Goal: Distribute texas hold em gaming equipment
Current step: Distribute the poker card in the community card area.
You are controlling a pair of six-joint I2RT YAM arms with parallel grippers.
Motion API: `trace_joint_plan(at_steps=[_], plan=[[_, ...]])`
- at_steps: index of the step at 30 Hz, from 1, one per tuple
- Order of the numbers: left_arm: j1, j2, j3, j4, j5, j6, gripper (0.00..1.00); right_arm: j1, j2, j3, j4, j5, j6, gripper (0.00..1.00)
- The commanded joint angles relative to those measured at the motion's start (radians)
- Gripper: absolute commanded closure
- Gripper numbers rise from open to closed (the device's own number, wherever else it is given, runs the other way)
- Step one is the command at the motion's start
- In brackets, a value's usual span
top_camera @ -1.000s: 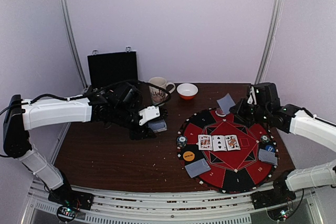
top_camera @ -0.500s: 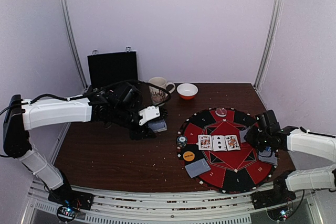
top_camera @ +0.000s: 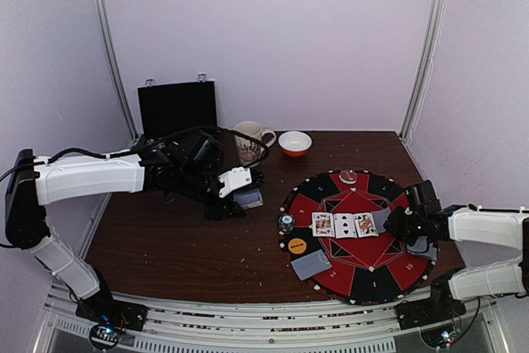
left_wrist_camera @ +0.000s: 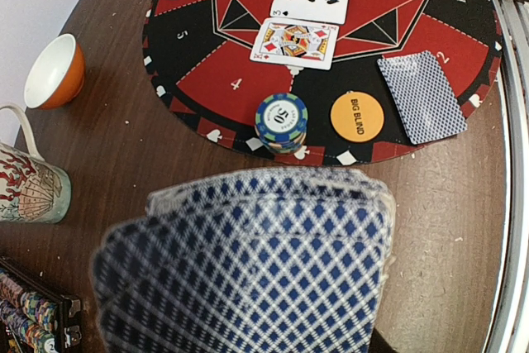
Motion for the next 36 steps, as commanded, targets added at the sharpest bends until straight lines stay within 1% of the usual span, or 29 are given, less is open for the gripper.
trace_joint_plan(at_steps=[1, 15, 19, 28, 29, 31, 35, 36], plan=[[0.000, -0.004, 0.023, 0.047, 0.007, -0.005, 0.56, -0.018, 0.005, -0.002, -0.011, -0.019, -0.039, 1.00], [0.000, -0.005, 0.023, 0.047, 0.007, -0.005, 0.56, -0.034, -0.006, 0.001, -0.055, -0.047, -0.044, 1.00], [0.000, -0.004, 0.023, 0.046, 0.007, -0.005, 0.56, -0.036, -0.002, 0.018, -0.076, -0.047, -0.047, 0.94], [0.000, -0.005, 0.024, 0.044, 0.008, -0.004, 0.56, -0.039, -0.022, 0.031, -0.099, -0.043, -0.005, 0.85], [0.000, -0.005, 0.024, 0.045, 0.008, -0.003, 0.56, -0.039, -0.029, 0.035, -0.110, -0.038, -0.002, 0.83], [0.000, -0.005, 0.025, 0.043, 0.010, -0.003, 0.56, -0.039, -0.055, 0.048, -0.143, -0.017, 0.007, 0.74], [0.000, -0.006, 0.026, 0.044, 0.012, -0.003, 0.56, -0.038, -0.126, 0.082, -0.208, 0.038, 0.024, 0.54], [0.000, -0.007, 0.026, 0.044, 0.011, -0.003, 0.56, -0.039, -0.142, 0.094, -0.217, 0.050, 0.019, 0.51]])
